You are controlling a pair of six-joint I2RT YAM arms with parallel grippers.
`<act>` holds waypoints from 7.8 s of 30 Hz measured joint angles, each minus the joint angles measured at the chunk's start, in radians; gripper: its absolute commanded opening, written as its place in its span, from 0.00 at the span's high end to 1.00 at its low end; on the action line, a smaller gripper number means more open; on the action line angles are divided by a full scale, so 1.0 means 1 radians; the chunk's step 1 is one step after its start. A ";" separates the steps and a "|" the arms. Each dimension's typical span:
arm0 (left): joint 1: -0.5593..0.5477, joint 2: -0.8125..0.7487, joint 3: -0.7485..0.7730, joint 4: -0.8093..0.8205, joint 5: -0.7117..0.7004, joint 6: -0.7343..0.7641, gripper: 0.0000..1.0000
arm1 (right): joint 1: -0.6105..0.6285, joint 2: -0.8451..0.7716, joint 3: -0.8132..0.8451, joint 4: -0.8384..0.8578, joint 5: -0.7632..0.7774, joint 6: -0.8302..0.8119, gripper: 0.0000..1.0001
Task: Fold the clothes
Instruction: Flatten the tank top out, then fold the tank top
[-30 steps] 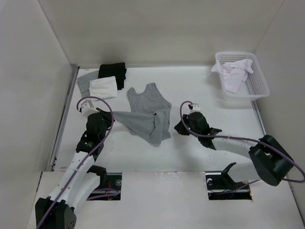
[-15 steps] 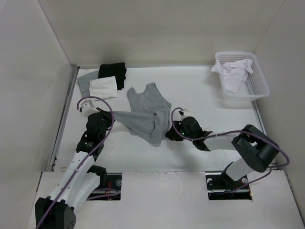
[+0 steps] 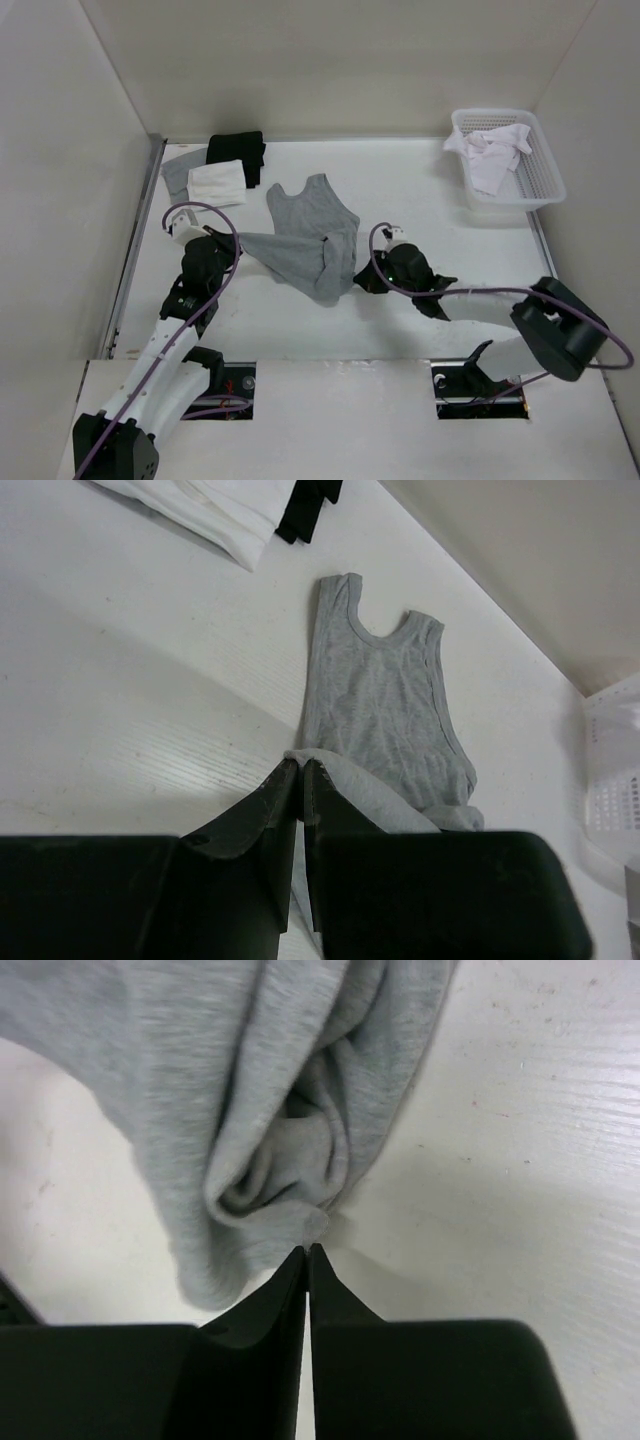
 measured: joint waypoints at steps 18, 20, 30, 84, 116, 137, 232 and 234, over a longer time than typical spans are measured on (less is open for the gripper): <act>-0.171 -0.134 0.426 0.076 -0.126 0.080 0.98 | 0.122 -0.773 0.692 -0.553 0.385 -0.204 1.00; -0.178 -0.133 0.512 0.124 -0.153 0.116 0.98 | 0.131 -0.741 0.843 -0.553 0.438 -0.267 1.00; -0.184 0.003 0.871 0.256 -0.200 0.260 0.98 | 0.127 -0.407 1.412 -0.589 0.493 -0.462 1.00; -0.357 -0.296 0.146 -0.106 -0.303 0.169 0.97 | -0.210 -1.048 0.171 -0.671 0.102 -0.087 1.00; 0.020 0.940 0.684 0.301 -0.137 0.039 0.75 | -0.577 0.198 0.634 -0.153 -0.053 0.022 0.97; -0.072 0.359 -0.060 0.317 -0.020 -0.008 0.62 | -0.258 -0.233 0.115 -0.101 0.130 0.013 0.85; 0.033 -0.335 0.287 -0.029 0.147 -0.035 1.00 | 0.032 -1.003 0.365 -0.668 0.433 0.012 1.00; 0.012 -0.371 0.382 -0.052 0.139 -0.026 1.00 | 0.102 -1.015 0.476 -0.709 0.488 -0.036 1.00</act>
